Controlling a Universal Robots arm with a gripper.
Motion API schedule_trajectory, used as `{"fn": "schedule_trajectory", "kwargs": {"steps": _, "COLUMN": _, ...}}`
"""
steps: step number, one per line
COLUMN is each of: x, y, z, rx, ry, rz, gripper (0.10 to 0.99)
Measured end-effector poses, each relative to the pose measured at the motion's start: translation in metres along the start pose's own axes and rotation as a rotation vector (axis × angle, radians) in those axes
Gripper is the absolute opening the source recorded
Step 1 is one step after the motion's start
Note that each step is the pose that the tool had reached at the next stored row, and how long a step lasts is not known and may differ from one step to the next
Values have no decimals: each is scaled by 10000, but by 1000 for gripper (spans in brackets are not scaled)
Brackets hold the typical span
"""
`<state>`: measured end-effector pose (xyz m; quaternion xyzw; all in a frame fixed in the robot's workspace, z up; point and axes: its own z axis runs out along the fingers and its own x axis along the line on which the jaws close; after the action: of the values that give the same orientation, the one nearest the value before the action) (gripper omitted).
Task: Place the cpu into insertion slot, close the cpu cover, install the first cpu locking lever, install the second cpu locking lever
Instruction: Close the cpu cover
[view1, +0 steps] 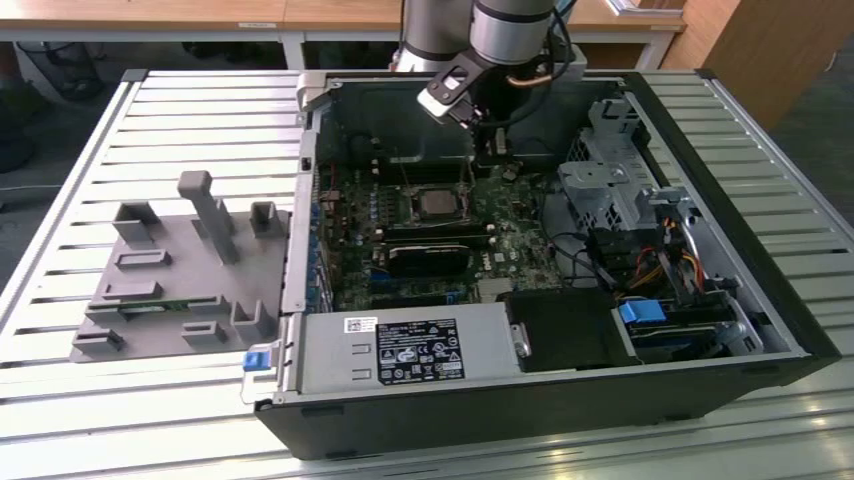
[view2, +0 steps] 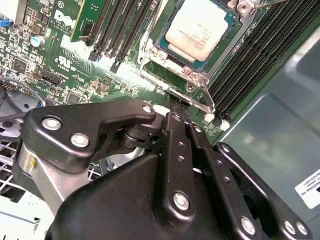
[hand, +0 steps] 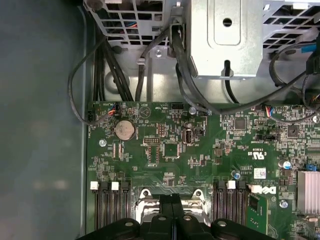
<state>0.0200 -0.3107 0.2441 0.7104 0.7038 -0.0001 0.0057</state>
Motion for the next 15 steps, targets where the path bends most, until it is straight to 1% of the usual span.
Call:
{"fn": "schedule_trajectory", "kwargs": {"steps": 7, "x": 0, "y": -34, "z": 23, "rx": 0, "ry": -1, "rz": 0, "gripper": 106}}
{"fn": "schedule_trajectory", "kwargs": {"steps": 15, "x": 0, "y": -87, "z": 75, "rx": 0, "ry": -1, "rz": 0, "gripper": 106}}
